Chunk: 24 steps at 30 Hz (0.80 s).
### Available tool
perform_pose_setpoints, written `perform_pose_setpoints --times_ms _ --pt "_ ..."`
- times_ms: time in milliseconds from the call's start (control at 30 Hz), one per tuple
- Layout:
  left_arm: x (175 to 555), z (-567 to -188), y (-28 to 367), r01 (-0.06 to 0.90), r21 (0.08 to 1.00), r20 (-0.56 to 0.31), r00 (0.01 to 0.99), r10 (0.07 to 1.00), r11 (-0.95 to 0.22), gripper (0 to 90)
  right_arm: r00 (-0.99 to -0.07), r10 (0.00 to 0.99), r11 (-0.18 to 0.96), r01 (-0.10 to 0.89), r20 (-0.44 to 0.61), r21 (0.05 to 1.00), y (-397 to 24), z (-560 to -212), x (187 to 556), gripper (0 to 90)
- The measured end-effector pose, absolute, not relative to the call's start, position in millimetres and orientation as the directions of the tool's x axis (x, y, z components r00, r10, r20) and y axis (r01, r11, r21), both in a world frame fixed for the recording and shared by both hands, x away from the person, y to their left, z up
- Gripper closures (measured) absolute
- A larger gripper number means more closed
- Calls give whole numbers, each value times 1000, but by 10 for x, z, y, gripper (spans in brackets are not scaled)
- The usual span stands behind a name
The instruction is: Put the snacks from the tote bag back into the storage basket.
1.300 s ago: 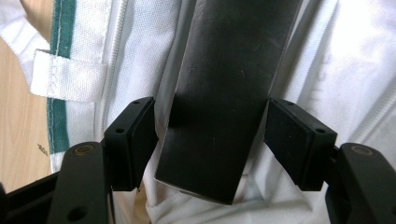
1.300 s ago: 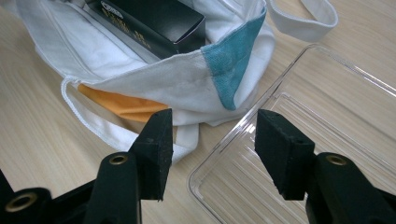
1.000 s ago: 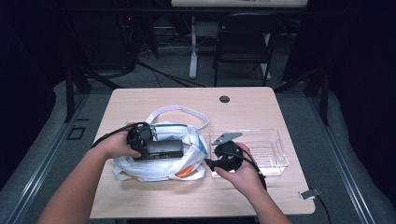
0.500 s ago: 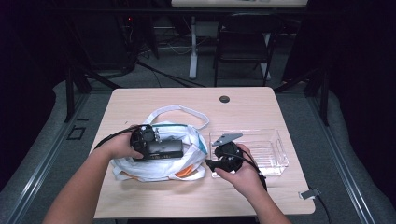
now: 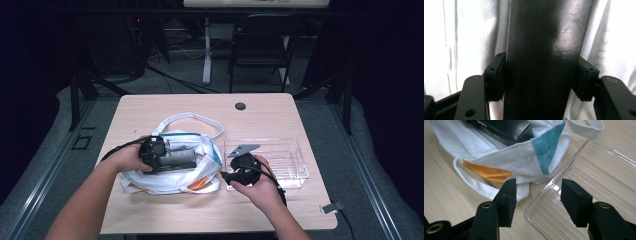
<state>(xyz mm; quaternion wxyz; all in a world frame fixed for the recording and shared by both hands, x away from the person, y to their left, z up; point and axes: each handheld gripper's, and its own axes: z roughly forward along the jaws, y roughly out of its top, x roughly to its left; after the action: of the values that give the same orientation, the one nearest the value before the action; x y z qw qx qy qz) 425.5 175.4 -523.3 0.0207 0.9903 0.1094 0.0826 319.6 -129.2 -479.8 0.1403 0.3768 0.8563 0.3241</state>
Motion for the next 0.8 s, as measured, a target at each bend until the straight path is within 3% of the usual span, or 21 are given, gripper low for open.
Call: perform_pose_setpoints --times_ms 800 --pt "4134 -5115 1810 172 83 214 959 186 -982 433 -673 739 503 558 5 660 -1298 -4813 3219 465"
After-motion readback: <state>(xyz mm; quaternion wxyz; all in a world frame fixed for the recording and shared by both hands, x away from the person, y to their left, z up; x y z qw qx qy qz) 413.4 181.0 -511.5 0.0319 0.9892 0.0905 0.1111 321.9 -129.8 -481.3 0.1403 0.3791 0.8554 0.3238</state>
